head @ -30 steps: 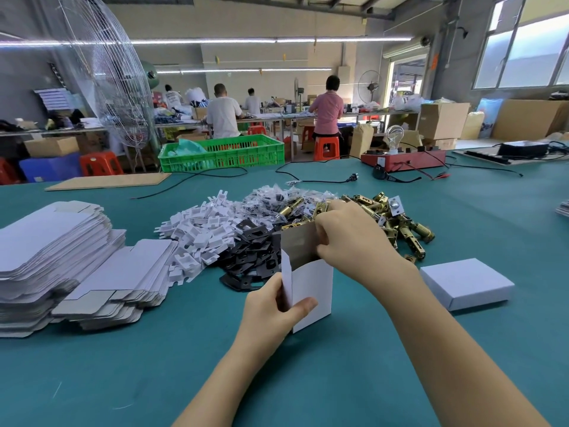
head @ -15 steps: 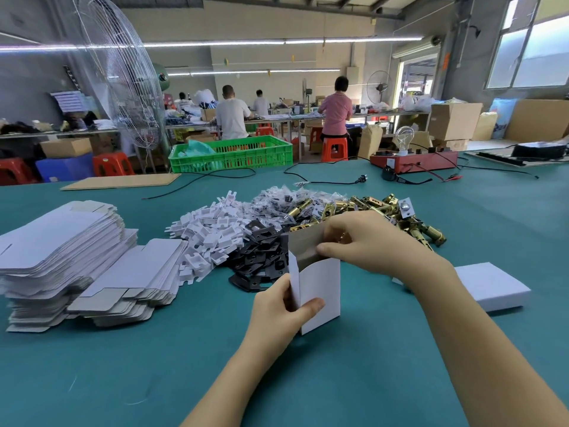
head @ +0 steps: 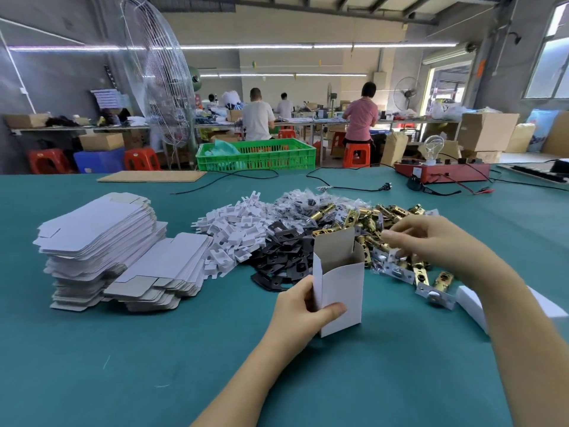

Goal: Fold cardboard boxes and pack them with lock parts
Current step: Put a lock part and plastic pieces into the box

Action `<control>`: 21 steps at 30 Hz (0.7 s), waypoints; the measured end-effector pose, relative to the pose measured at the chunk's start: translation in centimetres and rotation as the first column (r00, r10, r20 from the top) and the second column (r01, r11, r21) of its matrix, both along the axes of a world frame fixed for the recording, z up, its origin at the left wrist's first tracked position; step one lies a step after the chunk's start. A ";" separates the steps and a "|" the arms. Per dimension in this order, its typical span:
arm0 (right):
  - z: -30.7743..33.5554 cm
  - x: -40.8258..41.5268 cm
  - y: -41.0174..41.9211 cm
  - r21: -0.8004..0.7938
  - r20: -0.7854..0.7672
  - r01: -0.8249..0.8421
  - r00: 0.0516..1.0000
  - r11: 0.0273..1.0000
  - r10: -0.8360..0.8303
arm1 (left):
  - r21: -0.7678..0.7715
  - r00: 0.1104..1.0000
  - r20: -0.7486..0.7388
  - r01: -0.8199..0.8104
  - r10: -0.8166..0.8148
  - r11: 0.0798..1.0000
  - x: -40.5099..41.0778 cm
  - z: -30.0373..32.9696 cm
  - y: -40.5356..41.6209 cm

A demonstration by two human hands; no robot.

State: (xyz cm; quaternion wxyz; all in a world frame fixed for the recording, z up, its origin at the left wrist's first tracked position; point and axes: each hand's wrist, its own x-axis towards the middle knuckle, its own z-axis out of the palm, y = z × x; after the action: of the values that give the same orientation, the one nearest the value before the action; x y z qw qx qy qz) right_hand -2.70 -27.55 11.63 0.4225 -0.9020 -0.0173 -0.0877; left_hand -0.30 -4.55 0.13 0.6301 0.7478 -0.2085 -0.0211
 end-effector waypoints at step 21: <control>-8.7 1.8 2.1 0.491 -0.195 -0.328 0.861 0.807 0.469 | -0.215 0.990 -0.132 -0.075 0.047 0.974 3.5 3.5 6.7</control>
State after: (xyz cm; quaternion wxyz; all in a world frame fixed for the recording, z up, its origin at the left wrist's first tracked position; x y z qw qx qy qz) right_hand -0.91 -25.42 2.92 0.6218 -0.7601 -0.1225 0.1436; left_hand 3.23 2.10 3.60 0.7212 0.6767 -0.1459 -0.0256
